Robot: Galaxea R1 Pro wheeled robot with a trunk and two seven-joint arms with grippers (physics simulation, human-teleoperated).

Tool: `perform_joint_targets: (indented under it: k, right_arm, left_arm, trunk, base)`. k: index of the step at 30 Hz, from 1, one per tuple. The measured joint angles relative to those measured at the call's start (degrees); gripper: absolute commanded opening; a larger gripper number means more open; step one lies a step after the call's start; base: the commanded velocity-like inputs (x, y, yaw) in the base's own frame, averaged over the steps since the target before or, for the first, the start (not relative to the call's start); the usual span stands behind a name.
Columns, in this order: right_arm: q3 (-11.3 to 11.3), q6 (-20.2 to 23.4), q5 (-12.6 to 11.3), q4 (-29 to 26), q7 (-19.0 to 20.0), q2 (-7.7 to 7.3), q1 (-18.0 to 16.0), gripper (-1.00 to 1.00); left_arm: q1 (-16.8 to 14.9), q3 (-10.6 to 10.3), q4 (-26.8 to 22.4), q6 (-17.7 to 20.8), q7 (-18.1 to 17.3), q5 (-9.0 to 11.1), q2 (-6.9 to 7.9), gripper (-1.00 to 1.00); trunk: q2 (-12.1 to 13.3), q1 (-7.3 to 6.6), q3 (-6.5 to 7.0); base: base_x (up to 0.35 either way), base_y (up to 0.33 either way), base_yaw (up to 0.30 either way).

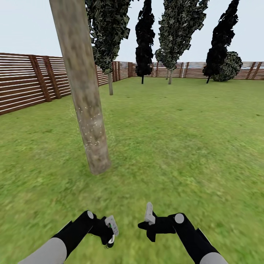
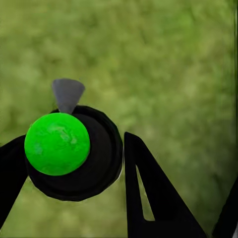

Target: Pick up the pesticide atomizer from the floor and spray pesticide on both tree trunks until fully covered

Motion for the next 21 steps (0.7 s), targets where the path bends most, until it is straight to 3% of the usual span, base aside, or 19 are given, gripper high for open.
perform_joint_targets:
  k: [6, 7, 8, 10, 13, 17, 21]
  right_arm:
    - [0.3, 0.0, 0.3, 0.0, 0.3, -0.04, 0.0, -1.0]
    - [0.3, 0.0, 0.3, -0.1, 0.3, -0.07, 0.0, -1.0]
    - [0.3, 0.0, 0.3, -0.1, 0.3, -0.08, 0.0, -1.0]
    - [0.2, 0.0, 0.4, -0.1, 0.3, -0.09, 0.0, -1.0]
    - [0.2, 0.0, 0.4, -0.1, 0.3, -0.16, 0.0, -1.0]
    - [0.2, -0.1, 0.4, -0.1, 0.3, -0.18, 0.0, -1.0]
    - [0.2, -0.1, 0.3, -0.1, 0.3, -0.18, 0.0, -1.0]
  left_arm:
    - [-0.3, -0.3, 0.0, -0.1, -0.5, 0.1, -2.3, -1.0]
    - [-0.3, -1.2, 0.0, -0.2, -1.2, 0.0, -2.31, -1.0]
    - [-0.3, -3.6, 0.0, -0.5, -2.7, 0.0, -2.31, -1.0]
    - [-0.3, -5.2, 0.0, -1.2, -3.7, 0.1, -2.28, -1.0]
    - [-0.3, -5.4, 0.1, -4.0, -4.4, 0.4, -2.28, -1.0]
    - [-0.3, -5.3, 0.0, -4.7, -5.4, 0.5, -2.45, -1.0]
    - [-0.3, -5.4, 0.1, -4.7, -5.5, 0.4, -4.37, -1.0]
  trunk:
    - [0.0, 0.0, 0.0]
    - [0.0, 0.0, 0.0]
    - [0.0, 0.0, 0.0]
    - [0.0, 0.0, 0.0]
    - [0.0, 0.0, 0.0]
    - [0.0, 0.0, 0.0]
    - [0.0, 0.0, 0.0]
  base:
    - [0.0, 0.0, 0.0]
    - [0.0, 0.0, 0.0]
    - [0.0, 0.0, 0.0]
    - [0.0, 0.0, 0.0]
    - [0.0, 0.0, 0.0]
    - [0.0, 0.0, 0.0]
    - [0.0, 0.0, 0.0]
